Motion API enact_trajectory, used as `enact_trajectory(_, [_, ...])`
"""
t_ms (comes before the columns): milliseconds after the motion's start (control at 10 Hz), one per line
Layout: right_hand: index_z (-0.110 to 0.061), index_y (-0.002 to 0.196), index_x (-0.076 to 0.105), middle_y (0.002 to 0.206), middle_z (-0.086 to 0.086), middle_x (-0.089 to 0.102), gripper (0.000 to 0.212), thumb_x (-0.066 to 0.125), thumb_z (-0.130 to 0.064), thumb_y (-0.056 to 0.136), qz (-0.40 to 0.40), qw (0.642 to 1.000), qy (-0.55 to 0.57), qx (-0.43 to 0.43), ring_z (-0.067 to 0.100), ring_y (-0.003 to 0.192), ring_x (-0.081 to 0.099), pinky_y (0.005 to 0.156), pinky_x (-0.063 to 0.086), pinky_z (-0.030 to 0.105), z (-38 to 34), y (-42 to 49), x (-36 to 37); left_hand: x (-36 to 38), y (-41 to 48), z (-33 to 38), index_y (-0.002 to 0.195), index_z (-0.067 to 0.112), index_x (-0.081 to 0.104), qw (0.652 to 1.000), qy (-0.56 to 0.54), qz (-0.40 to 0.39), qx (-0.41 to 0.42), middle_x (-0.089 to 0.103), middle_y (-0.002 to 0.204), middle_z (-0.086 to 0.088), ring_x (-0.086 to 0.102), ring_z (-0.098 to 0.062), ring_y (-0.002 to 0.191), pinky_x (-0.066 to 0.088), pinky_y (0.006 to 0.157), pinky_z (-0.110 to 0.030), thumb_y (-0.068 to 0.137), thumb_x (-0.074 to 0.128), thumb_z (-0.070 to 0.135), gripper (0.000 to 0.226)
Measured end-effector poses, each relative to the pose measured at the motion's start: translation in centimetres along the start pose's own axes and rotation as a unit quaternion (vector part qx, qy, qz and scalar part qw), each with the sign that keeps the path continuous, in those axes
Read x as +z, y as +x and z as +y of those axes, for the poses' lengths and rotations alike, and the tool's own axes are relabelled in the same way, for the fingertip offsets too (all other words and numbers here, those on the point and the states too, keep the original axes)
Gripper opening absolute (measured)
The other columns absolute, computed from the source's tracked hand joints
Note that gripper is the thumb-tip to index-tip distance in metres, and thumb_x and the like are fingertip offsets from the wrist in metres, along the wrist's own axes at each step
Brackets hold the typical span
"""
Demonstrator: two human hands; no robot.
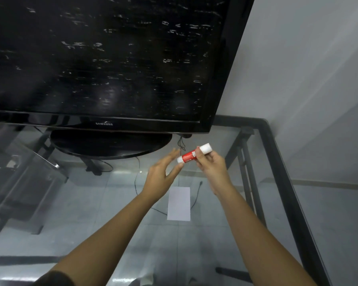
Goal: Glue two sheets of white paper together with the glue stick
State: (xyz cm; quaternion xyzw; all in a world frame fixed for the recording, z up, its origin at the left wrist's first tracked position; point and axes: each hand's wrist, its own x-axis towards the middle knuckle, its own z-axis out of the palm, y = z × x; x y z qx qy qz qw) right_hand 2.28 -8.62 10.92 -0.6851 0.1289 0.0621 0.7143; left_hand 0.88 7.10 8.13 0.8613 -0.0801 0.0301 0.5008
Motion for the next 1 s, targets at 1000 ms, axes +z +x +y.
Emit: enact_trajectory(1000, [-0.018,0.137,0.039,0.141,0.002,0.041,0.059,0.056,-0.044,0.086,0.034,0.945,-0.318,-0.074,0.018,0.129,0.038,0.104,0.030,0.034,6.3,0.8,-4.1,1.1,-2.7,-9.5,0.147,0.009,0.000,0.928,0.331,-0.111,-0.127,-0.002,0.158,-0.009,-0.005,-0.023,0.145,0.004,0.117,-0.040,0.098,0.018,0.038,0.059])
